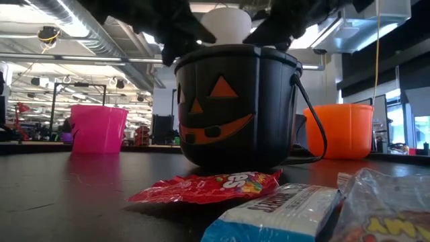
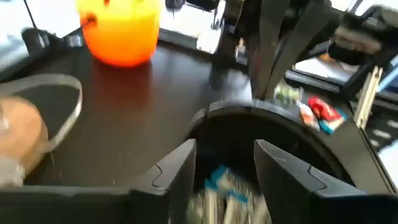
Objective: Sort candy
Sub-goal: Remove the green gummy from the black bucket
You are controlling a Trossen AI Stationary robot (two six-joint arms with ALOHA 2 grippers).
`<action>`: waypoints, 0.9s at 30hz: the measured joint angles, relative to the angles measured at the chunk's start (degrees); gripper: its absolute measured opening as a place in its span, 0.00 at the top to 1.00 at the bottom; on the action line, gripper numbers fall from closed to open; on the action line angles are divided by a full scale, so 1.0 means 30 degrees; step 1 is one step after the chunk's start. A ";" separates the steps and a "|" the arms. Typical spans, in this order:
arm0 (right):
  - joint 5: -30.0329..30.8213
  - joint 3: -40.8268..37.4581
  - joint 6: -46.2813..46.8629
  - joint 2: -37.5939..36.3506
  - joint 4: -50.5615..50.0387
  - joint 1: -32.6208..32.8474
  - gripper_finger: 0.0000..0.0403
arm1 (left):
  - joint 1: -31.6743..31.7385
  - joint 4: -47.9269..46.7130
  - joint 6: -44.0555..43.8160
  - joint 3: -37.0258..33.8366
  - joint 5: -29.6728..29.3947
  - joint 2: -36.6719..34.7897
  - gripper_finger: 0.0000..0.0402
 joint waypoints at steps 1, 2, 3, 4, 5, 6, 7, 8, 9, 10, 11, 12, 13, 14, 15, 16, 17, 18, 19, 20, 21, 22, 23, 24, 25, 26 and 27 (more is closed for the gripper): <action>0.0007 0.0000 0.0000 0.0000 -0.0207 0.0000 1.00 | 0.0159 -0.0500 -0.0270 0.0000 0.0384 -0.0067 0.59; 0.0007 0.0000 0.0006 0.0000 -0.0354 -0.0006 1.00 | 0.0321 -0.0762 -0.0534 0.0000 0.0824 -0.0074 0.57; 0.0015 0.0000 -0.0005 0.0000 -0.0415 -0.0001 1.00 | 0.0436 -0.1117 -0.0883 0.0000 0.1278 -0.0074 0.55; 0.0015 0.0000 -0.0007 0.0000 -0.0429 0.0000 1.00 | 0.0535 -0.1651 -0.1212 0.0000 0.1705 -0.0074 0.53; 0.0015 0.0000 -0.0007 0.0000 -0.0392 0.0000 1.00 | 0.0587 -0.2176 -0.1519 0.0000 0.2023 -0.0038 0.51; 0.0015 0.0000 -0.0007 0.0000 -0.0361 0.0000 1.00 | 0.0597 -0.2638 -0.1847 0.0000 0.2165 0.0024 0.49; 0.0015 0.0000 -0.0018 0.0000 -0.0368 0.0000 1.00 | 0.0592 -0.3189 -0.2064 0.0000 0.2181 0.0056 0.47; 0.0015 0.0000 -0.0054 0.0000 -0.0358 0.0000 1.00 | 0.0575 -0.3797 -0.2307 -0.0010 0.2174 0.0067 0.45; 0.0027 0.0000 -0.0070 0.0000 -0.0344 0.0000 1.00 | 0.0575 -0.4108 -0.2405 -0.0015 0.2176 0.0072 0.44; 0.0022 0.0000 -0.0099 0.0000 -0.0337 -0.0007 1.00 | 0.0564 -0.4185 -0.2591 -0.0015 0.2168 0.0072 0.42; 0.0029 0.0000 -0.0133 0.0000 -0.0319 -0.0007 1.00 | 0.0523 -0.4192 -0.2786 -0.0015 0.2169 0.0065 0.41; 0.0029 0.0000 -0.0157 0.0000 -0.0295 -0.0007 1.00 | 0.0480 -0.4184 -0.2901 -0.0015 0.2162 0.0065 0.41; 0.0029 0.0000 -0.0205 0.0000 -0.0297 -0.0007 1.00 | 0.0419 -0.4157 -0.3069 -0.0015 0.2168 0.0065 0.40; 0.0036 0.0000 -0.0273 0.0000 -0.0302 -0.0007 1.00 | 0.0350 -0.4148 -0.3227 -0.0015 0.2181 0.0065 0.40; 0.0030 0.0000 -0.0372 0.0000 -0.0295 -0.0007 1.00 | 0.0275 -0.4164 -0.3364 -0.0015 0.2200 0.0065 0.39; 0.0036 0.0000 -0.0389 0.0000 -0.0303 -0.0007 1.00 | 0.0219 -0.4237 -0.3565 -0.0015 0.2217 0.0089 0.39; 0.0036 0.0000 -0.0416 0.0000 -0.0303 -0.0007 1.00 | 0.0208 -0.4397 -0.3791 -0.0007 0.2216 0.0164 0.40; 0.0036 0.0000 -0.0415 0.0000 -0.0295 -0.0007 1.00 | 0.0213 -0.4664 -0.4039 -0.0007 0.2170 0.0262 0.40; 0.0041 0.0000 -0.0415 0.0000 -0.0295 -0.0007 1.00 | 0.0226 -0.4947 -0.4402 -0.0007 0.2056 0.0442 0.40; 0.0044 0.0000 -0.0415 0.0000 -0.0295 -0.0007 1.00 | 0.0226 -0.5037 -0.4700 -0.0007 0.1958 0.0626 0.40; 0.0044 0.0000 -0.0415 0.0000 -0.0288 -0.0007 1.00 | 0.0240 -0.5010 -0.4882 -0.0007 0.1942 0.0817 0.40; 0.0044 0.0000 -0.0415 0.0000 -0.0288 -0.0007 1.00 | 0.0240 -0.4968 -0.5008 -0.0007 0.1936 0.0967 0.40; 0.0044 0.0000 -0.0408 0.0000 -0.0272 -0.0007 1.00 | 0.0233 -0.4835 -0.5219 -0.0007 0.1948 0.1126 0.40; 0.0044 0.0000 -0.0408 0.0000 -0.0268 -0.0007 1.00 | 0.0233 -0.4679 -0.5342 -0.0007 0.1965 0.1272 0.40; 0.0043 0.0000 -0.0408 0.0000 -0.0289 -0.0007 1.00 | 0.0218 -0.4589 -0.5378 -0.0007 0.1985 0.1450 0.40; 0.0036 0.0000 -0.0401 0.0000 -0.0288 -0.0004 1.00 | 0.0220 -0.4529 -0.5416 -0.0007 0.2018 0.1580 0.40; 0.0044 0.0000 -0.0401 0.0000 -0.0306 -0.0007 1.00 | 0.0226 -0.4494 -0.5525 -0.0007 0.2015 0.1703 0.40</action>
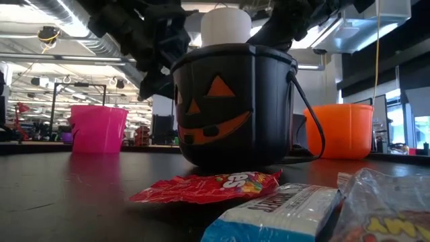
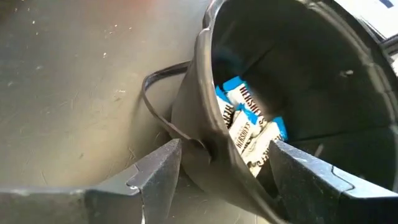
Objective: Sort candy
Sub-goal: Remove the green gummy from the black bucket
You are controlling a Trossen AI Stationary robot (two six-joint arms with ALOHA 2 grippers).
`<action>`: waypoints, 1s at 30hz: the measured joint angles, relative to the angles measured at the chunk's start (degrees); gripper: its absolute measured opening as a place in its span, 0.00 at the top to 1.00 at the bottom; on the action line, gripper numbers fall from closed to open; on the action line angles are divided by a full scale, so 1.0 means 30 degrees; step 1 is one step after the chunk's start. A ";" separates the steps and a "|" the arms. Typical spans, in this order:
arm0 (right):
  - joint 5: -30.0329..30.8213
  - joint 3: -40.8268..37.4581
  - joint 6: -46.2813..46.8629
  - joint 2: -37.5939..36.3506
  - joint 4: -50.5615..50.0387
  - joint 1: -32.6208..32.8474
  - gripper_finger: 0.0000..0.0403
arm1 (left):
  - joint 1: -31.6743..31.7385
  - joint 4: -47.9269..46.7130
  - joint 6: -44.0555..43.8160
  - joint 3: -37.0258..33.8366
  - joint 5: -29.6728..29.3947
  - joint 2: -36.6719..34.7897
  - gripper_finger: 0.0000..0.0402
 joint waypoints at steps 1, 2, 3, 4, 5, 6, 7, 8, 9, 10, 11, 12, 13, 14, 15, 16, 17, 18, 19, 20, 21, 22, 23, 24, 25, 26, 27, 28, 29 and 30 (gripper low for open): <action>0.0000 0.0000 0.0000 0.0000 -0.0055 0.0000 1.00 | 0.0000 0.0033 -0.0199 0.0000 -0.0028 0.0095 0.41; 0.0000 0.0000 0.0004 0.0000 -0.0073 0.0000 1.00 | 0.0000 0.0061 -0.0300 0.0000 -0.0109 0.0193 0.41; 0.0000 0.0000 0.0007 0.0000 -0.0086 0.0000 1.00 | 0.0000 0.0034 -0.0315 0.0000 -0.0290 0.0210 0.42; -0.0007 0.0000 0.0007 0.0000 -0.0120 0.0000 1.00 | -0.0016 0.0004 -0.0324 0.0000 -0.0553 0.0212 0.44; 0.0000 0.0000 0.0015 0.0000 -0.0113 0.0000 1.00 | -0.0075 0.0030 -0.0332 0.0000 -0.0873 0.0212 0.46; 0.0000 0.0000 0.0015 0.0000 -0.0113 0.0000 1.00 | -0.0124 0.0048 -0.0332 0.0000 -0.1164 0.0212 0.50; -0.0004 0.0000 0.0022 0.0000 -0.0120 0.0000 1.00 | -0.0160 0.0040 -0.0332 0.0000 -0.1423 0.0208 0.53; -0.0007 0.0000 0.0029 0.0000 -0.0113 0.0000 1.00 | -0.0191 0.0041 -0.0332 0.0000 -0.1580 0.0190 0.57; 0.0000 0.0000 0.0035 0.0000 -0.0113 0.0000 1.00 | -0.0204 0.0098 -0.0332 0.0000 -0.1580 0.0183 0.60; 0.0000 0.0000 0.0036 0.0000 -0.0108 0.0000 1.00 | -0.0210 0.0303 -0.0325 0.0000 -0.1573 0.0183 0.65; -0.0002 0.0000 0.0036 0.0000 -0.0106 0.0000 1.00 | -0.0224 0.0491 -0.0268 0.0000 -0.1563 0.0183 0.69; -0.0003 0.0000 0.0036 0.0000 -0.0106 0.0000 1.00 | -0.0288 0.0638 -0.0233 0.0000 -0.1570 0.0183 0.73; -0.0004 0.0000 0.0036 0.0000 -0.0103 0.0000 1.00 | -0.0344 0.0785 -0.0171 0.0000 -0.1578 0.0183 0.77; 0.0000 0.0000 0.0036 0.0000 -0.0098 0.0000 1.00 | -0.0364 0.0970 0.0006 0.0000 -0.1590 0.0183 0.82; 0.0000 0.0000 0.0036 0.0000 -0.0098 0.0000 1.00 | -0.0366 0.1155 0.0198 0.0000 -0.1596 0.0183 0.87; 0.0000 0.0000 0.0036 0.0000 -0.0091 0.0000 1.00 | -0.0372 0.1353 0.0274 0.0000 -0.1593 0.0182 0.91; 0.0000 0.0000 0.0036 0.0000 -0.0091 0.0000 1.00 | -0.0372 0.1484 0.0316 0.0000 -0.1586 0.0176 0.95; 0.0000 0.0000 0.0036 0.0000 -0.0098 0.0000 1.00 | -0.0372 0.1544 0.0381 0.0000 -0.1580 0.0176 0.97; 0.0000 0.0000 0.0036 0.0000 -0.0094 0.0000 1.00 | -0.0372 0.1582 0.0505 0.0000 -0.1573 0.0176 0.98; 0.0000 0.0000 0.0038 0.0000 -0.0084 0.0000 1.00 | -0.0385 0.1665 0.0749 0.0000 -0.1578 0.0176 0.98; 0.0000 0.0000 0.0040 0.0000 -0.0091 0.0000 1.00 | -0.0403 0.1825 0.0882 0.0000 -0.1610 0.0176 0.98; -0.0002 0.0000 0.0042 0.0000 -0.0091 0.0000 1.00 | -0.0461 0.1994 0.0937 0.0000 -0.1826 0.0176 0.99; -0.0006 0.0000 0.0042 0.0000 -0.0084 0.0000 1.00 | -0.0495 0.2131 0.1065 0.0005 -0.2193 0.0176 0.99; 0.0000 0.0000 0.0036 0.0000 -0.0084 0.0000 1.00 | -0.0578 0.2141 0.1305 0.0095 -0.2581 0.0176 0.99; 0.0000 0.0000 0.0040 0.0000 -0.0084 0.0000 1.00 | -0.0672 0.2124 0.1642 0.0277 -0.3026 0.0176 0.99; -0.0003 0.0000 0.0040 0.0000 -0.0080 0.0000 1.00 | -0.0772 0.2133 0.1974 0.0519 -0.3508 0.0176 0.99; 0.0000 0.0000 0.0036 0.0000 -0.0076 0.0000 1.00 | -0.0873 0.2152 0.2447 0.0778 -0.4036 0.0175 0.99; 0.0006 0.0000 0.0043 0.0000 -0.0076 0.0000 1.00 | -0.0988 0.2191 0.3051 0.1065 -0.4625 0.0168 1.00; 0.0100 0.0000 0.0039 0.0000 -0.0073 0.0004 1.00 | -0.1128 0.2212 0.3701 0.1361 -0.5335 0.0168 1.00; 0.0232 0.0000 0.0040 -0.0003 -0.0023 0.0007 1.00 | -0.1286 0.2147 0.4359 0.1656 -0.6074 0.0168 1.00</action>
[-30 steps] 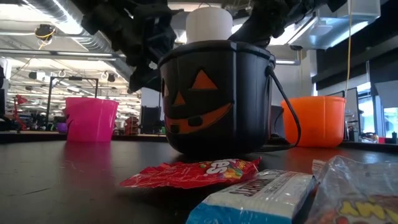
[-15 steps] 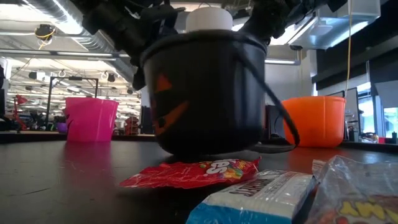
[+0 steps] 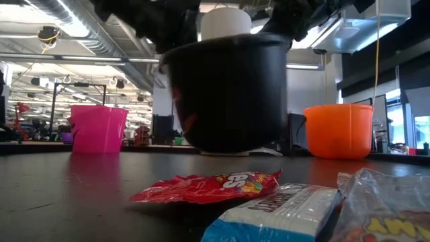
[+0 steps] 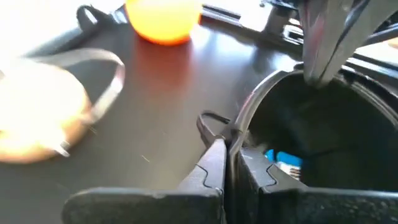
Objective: Sort candy
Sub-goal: Remove the green gummy from the black bucket
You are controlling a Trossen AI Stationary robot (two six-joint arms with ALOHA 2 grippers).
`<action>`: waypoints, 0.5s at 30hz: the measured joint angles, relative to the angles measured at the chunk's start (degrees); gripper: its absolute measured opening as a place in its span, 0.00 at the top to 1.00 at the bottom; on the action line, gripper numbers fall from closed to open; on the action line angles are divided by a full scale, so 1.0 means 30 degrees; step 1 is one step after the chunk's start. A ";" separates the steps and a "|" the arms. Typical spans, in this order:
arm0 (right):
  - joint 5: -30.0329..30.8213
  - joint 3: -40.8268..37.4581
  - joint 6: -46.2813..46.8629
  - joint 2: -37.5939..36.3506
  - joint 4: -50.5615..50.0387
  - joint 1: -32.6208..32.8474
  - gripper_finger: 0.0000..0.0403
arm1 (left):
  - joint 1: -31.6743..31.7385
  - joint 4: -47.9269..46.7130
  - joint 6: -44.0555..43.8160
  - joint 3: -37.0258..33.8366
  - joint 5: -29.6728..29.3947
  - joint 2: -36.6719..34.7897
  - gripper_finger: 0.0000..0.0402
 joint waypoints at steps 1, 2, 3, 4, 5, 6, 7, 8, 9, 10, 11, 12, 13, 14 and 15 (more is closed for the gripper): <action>0.0113 0.0007 -0.0005 -0.0025 0.0051 -0.0003 1.00 | -0.0171 -0.0111 0.0805 0.0275 -0.0818 0.0000 1.00; 0.0186 0.0015 -0.0003 -0.0048 0.0063 -0.0002 1.00 | -0.0355 -0.0210 0.1566 0.0577 -0.1701 0.0000 1.00; 0.0220 0.0015 -0.0003 -0.0048 0.0083 -0.0007 1.00 | -0.0561 -0.0242 0.2409 0.0825 -0.2677 0.0000 1.00; 0.0243 0.0015 -0.0003 -0.0048 0.0128 0.0000 1.00 | -0.0797 -0.0234 0.3230 0.1001 -0.3602 0.0000 1.00; 0.0249 0.0015 -0.0007 -0.0048 0.0093 -0.0007 1.00 | -0.1055 -0.0214 0.4002 0.1147 -0.4611 0.0000 1.00; 0.0250 0.0015 -0.0005 -0.0048 0.0037 -0.0007 1.00 | -0.1309 -0.0166 0.4624 0.1200 -0.5574 0.0000 1.00; 0.0249 0.0015 -0.0003 -0.0048 0.0014 -0.0007 1.00 | -0.1539 -0.0111 0.5070 0.1200 -0.6421 0.0000 1.00; 0.0242 0.0015 -0.0003 -0.0044 0.0005 -0.0007 1.00 | -0.1779 -0.0110 0.5427 0.1200 -0.7203 0.0000 1.00; 0.0239 0.0015 -0.0003 -0.0037 0.0008 -0.0007 1.00 | -0.2007 -0.0103 0.5749 0.1203 -0.7848 0.0031 1.00; 0.0220 0.0015 -0.0001 -0.0033 0.0025 -0.0005 1.00 | -0.2265 -0.0085 0.5988 0.1207 -0.8401 0.0129 1.00; 0.0204 0.0015 -0.0002 -0.0032 0.0019 0.0000 1.00 | -0.2521 -0.0081 0.6322 0.1207 -0.8913 0.0240 1.00; 0.0198 0.0015 -0.0003 -0.0025 0.0026 0.0000 1.00 | -0.2745 -0.0058 0.6519 0.1212 -0.9433 0.0432 1.00; 0.0191 0.0015 -0.0003 -0.0019 0.0027 0.0007 1.00 | -0.2965 0.0023 0.6698 0.1218 -1.0033 0.0655 1.00; 0.0199 0.0015 -0.0003 -0.0018 0.0034 0.0000 1.00 | -0.3176 0.0050 0.6848 0.1229 -1.0618 0.0905 1.00; 0.0213 0.0015 0.0000 -0.0011 0.0027 0.0000 1.00 | -0.3363 0.0067 0.6918 0.1236 -1.1218 0.1220 1.00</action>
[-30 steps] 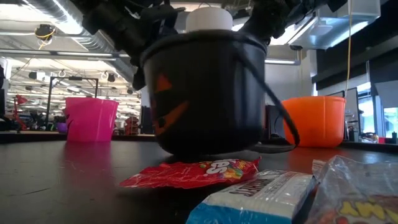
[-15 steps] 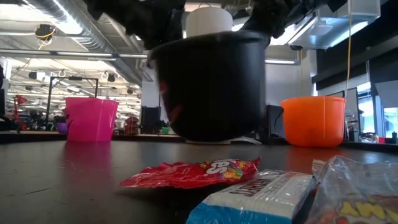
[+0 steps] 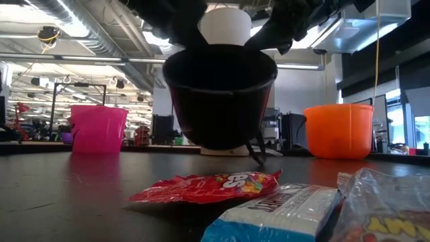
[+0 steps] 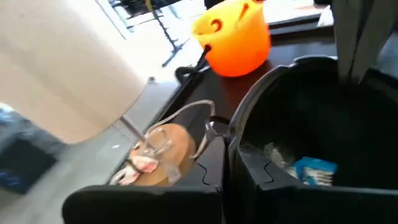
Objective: Sort candy
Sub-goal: Remove the green gummy from the black bucket
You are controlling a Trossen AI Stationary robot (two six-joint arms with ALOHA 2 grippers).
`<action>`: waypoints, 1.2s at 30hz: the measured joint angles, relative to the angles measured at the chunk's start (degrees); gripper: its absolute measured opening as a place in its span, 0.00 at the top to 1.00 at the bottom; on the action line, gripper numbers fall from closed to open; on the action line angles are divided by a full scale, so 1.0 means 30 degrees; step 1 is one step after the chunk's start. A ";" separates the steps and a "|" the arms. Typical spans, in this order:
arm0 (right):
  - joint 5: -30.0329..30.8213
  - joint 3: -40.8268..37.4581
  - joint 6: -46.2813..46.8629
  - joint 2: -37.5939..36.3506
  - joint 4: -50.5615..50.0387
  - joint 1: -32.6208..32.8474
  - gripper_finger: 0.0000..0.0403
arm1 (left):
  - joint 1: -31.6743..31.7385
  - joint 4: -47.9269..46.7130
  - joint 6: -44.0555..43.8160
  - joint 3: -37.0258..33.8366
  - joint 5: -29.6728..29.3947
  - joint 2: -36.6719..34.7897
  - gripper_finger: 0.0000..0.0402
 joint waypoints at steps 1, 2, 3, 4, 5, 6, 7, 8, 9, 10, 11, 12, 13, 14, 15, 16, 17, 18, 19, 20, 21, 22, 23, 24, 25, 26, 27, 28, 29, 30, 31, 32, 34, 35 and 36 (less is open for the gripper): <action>0.0010 0.0000 -0.0004 0.0000 0.0007 -0.0003 1.00 | -0.0195 0.0094 0.0052 0.0000 -0.0602 0.0345 1.00; 0.0035 0.0000 0.0004 0.0000 0.0001 -0.0007 1.00 | -0.0364 0.0150 0.0137 0.0000 -0.1133 0.0734 1.00; 0.0036 -0.0007 -0.0002 0.0000 -0.0002 -0.0007 1.00 | -0.0527 0.0292 0.0365 0.0000 -0.1618 0.1181 1.00; 0.0036 -0.0007 -0.0002 0.0000 0.0012 -0.0007 1.00 | -0.0698 0.0603 0.0667 0.0005 -0.2181 0.1637 1.00; 0.0036 -0.0007 -0.0004 0.0000 0.0012 -0.0007 1.00 | -0.0834 0.1053 0.1009 0.0024 -0.2692 0.2072 1.00; 0.0036 -0.0007 -0.0002 0.0000 0.0016 -0.0007 1.00 | -0.0944 0.1527 0.1356 0.0058 -0.3187 0.2452 1.00; 0.0036 -0.0007 -0.0004 0.0000 0.0029 -0.0007 1.00 | -0.1052 0.1970 0.1671 0.0066 -0.3630 0.2821 1.00; 0.0036 -0.0007 -0.0004 0.0000 0.0022 0.0000 1.00 | -0.1140 0.2452 0.2021 0.0063 -0.4080 0.3205 1.00; 0.0025 -0.0007 -0.0004 0.0000 0.0022 0.0000 1.00 | -0.1196 0.2918 0.2398 0.0057 -0.4415 0.3482 1.00; -0.0005 -0.0007 0.0005 0.0000 0.0019 0.0001 1.00 | -0.1259 0.3359 0.2778 0.0044 -0.4721 0.3689 1.00; -0.0091 -0.0007 0.0046 0.0007 -0.0001 0.0015 1.00 | -0.1330 0.3857 0.3259 0.0036 -0.5064 0.3813 1.00; -0.0156 -0.0007 0.0278 0.0007 -0.0036 0.0015 1.00 | -0.1395 0.4177 0.3837 0.0036 -0.5405 0.3854 1.00; -0.0153 -0.0007 0.0396 0.0073 -0.0115 0.0015 1.00 | -0.1460 0.4432 0.4389 0.0020 -0.5747 0.3866 1.00; -0.0158 -0.0007 0.0459 0.0155 -0.0193 0.0015 1.00 | -0.1496 0.4737 0.4956 0.0007 -0.6119 0.3866 1.00; -0.0160 -0.0007 0.0470 0.0212 -0.0396 0.0015 1.00 | -0.1522 0.5046 0.5543 0.0007 -0.6441 0.3866 1.00; -0.0153 -0.0028 0.0477 0.0247 -0.0716 0.0015 1.00 | -0.1564 0.5334 0.6173 0.0006 -0.6798 0.3866 1.00; -0.0153 -0.0036 0.0487 0.0351 -0.0873 0.0015 1.00 | -0.1597 0.5645 0.6867 0.0000 -0.7112 0.3866 1.00; -0.0153 -0.0028 0.0508 0.0488 -0.0785 0.0015 1.00 | -0.1617 0.5921 0.7550 0.0000 -0.7249 0.3866 1.00; -0.0153 -0.0022 0.0514 0.0555 -0.0876 0.0015 1.00 | -0.1637 0.6209 0.8046 0.0000 -0.7328 0.3866 1.00; -0.0146 -0.0029 0.0514 0.0618 -0.1171 0.0015 1.00 | -0.1662 0.6447 0.8357 0.0000 -0.7385 0.3866 1.00; -0.0115 -0.0036 0.0514 0.0783 -0.1143 0.0015 1.00 | -0.1688 0.6569 0.8476 0.0000 -0.7383 0.3866 1.00; -0.0015 -0.0023 0.0514 0.0922 -0.0948 0.0015 1.00 | -0.1746 0.6583 0.8490 0.0000 -0.7379 0.3866 1.00; 0.0015 -0.0022 0.0519 0.0993 -0.1044 0.0015 1.00 | -0.1808 0.6583 0.8486 0.0000 -0.7418 0.3866 1.00; 0.0022 -0.0027 0.0514 0.1111 -0.1161 0.0015 1.00 | -0.1839 0.6585 0.8484 0.0000 -0.7464 0.3866 1.00; 0.0022 -0.0029 0.0514 0.1287 -0.0985 0.0015 1.00 | -0.1852 0.6597 0.8471 0.0000 -0.7562 0.3866 1.00; 0.0018 -0.0019 0.0521 0.1431 -0.0841 0.0015 1.00 | -0.1916 0.6591 0.8449 0.0000 -0.7674 0.3866 1.00; 0.0032 -0.0015 0.0562 0.1575 -0.0939 0.0015 1.00 | -0.1957 0.6597 0.8401 0.0000 -0.7675 0.3866 1.00; 0.0036 -0.0015 0.0694 0.1794 -0.1001 0.0022 1.00 | -0.1984 0.6593 0.8319 0.0000 -0.7692 0.3871 1.00; 0.0037 -0.0015 0.0820 0.2045 -0.0933 0.0022 1.00 | -0.1989 0.6598 0.8192 0.0000 -0.7757 0.3937 1.00; 0.0058 -0.0015 0.0858 0.2299 -0.0974 0.0022 1.00 | -0.1985 0.6587 0.8087 0.0000 -0.7795 0.4009 1.00; 0.0163 -0.0015 0.0863 0.2596 -0.1115 0.0022 1.00 | -0.1981 0.6586 0.8032 0.0000 -0.7771 0.4143 1.00; 0.0392 -0.0015 0.0868 0.2911 -0.1127 0.0022 1.00 | -0.1981 0.6582 0.8020 0.0000 -0.7757 0.4303 1.00; 0.0643 -0.0015 0.0952 0.3474 -0.1241 0.0025 1.00 | -0.2025 0.6590 0.7940 -0.0015 -0.7565 0.4623 1.00; 0.0689 -0.0015 0.1053 0.3758 -0.1367 0.0029 1.00 | -0.2046 0.6651 0.7840 -0.0015 -0.7311 0.4702 1.00; 0.0837 -0.0015 0.1182 0.4060 -0.1429 0.0029 1.00 | -0.2094 0.6656 0.7632 -0.0015 -0.7047 0.4736 1.00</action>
